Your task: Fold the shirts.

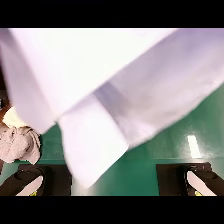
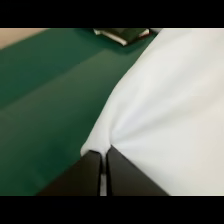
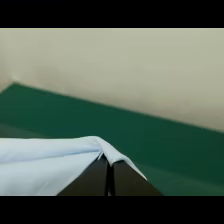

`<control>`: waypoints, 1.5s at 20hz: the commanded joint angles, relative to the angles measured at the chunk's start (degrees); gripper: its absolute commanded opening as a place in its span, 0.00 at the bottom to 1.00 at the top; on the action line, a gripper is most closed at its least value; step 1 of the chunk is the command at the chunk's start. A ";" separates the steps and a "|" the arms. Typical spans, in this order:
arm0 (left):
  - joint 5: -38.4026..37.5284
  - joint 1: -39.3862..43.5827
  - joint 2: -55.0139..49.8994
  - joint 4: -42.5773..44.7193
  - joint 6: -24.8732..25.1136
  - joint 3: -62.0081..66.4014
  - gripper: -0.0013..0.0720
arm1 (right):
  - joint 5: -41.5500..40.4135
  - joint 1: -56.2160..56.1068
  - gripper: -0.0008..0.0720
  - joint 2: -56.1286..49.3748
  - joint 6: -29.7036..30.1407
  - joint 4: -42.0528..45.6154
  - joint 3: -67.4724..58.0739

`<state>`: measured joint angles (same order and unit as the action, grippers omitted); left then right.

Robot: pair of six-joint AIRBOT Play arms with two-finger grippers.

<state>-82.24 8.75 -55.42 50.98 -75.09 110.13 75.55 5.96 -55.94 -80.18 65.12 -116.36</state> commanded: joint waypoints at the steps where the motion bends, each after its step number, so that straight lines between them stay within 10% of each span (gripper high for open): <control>1: -2.78 -0.04 -1.73 3.26 0.22 -16.26 0.05 | 9.31 -4.15 0.03 -7.65 -2.67 1.01 3.98; 10: 11.28 -0.09 -20.41 16.92 1.81 -39.41 0.08 | -3.91 -9.68 0.03 -30.69 -3.96 0.37 23.12; 12: 14.51 -0.11 -21.75 18.03 0.42 -38.40 0.75 | -5.16 -9.53 0.22 -33.46 -3.89 0.13 23.12; 13: 15.28 -0.11 -21.77 19.50 -0.81 -37.05 0.77 | -5.66 -8.96 0.65 -34.05 -3.89 -0.61 23.12; 14: 15.23 -0.13 -21.75 21.33 -1.77 -34.71 0.77 | -5.57 -8.07 0.76 -34.16 -3.89 -2.47 23.08; 21: 3.74 -7.17 -20.00 11.28 -6.34 -25.53 0.77 | -0.39 -0.09 0.73 -22.29 -2.62 -5.46 27.12; 30: 19.23 7.39 -8.41 -6.54 -8.68 -67.76 0.77 | -5.75 1.05 0.71 -5.60 -1.81 -5.57 47.58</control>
<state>-69.69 11.05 -66.87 52.25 -83.07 54.46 72.10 6.72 -65.82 -82.15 59.61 -74.28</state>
